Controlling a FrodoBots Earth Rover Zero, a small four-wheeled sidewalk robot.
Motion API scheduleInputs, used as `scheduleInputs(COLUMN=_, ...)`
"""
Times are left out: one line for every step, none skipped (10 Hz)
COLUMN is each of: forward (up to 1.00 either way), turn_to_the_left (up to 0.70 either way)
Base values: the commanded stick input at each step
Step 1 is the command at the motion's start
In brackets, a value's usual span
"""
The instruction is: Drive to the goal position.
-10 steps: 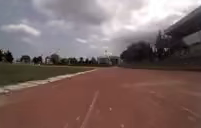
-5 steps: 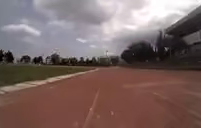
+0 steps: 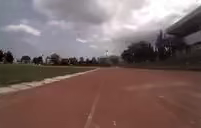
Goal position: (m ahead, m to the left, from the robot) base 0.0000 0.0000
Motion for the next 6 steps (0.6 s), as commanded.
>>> scheduleInputs(forward=0.45, turn_to_the_left=0.0)
scheduleInputs(forward=0.45, turn_to_the_left=0.0)
scheduleInputs(forward=0.45, turn_to_the_left=0.0)
scheduleInputs(forward=0.45, turn_to_the_left=0.0)
scheduleInputs(forward=0.45, turn_to_the_left=0.0)
scheduleInputs(forward=0.45, turn_to_the_left=0.0)
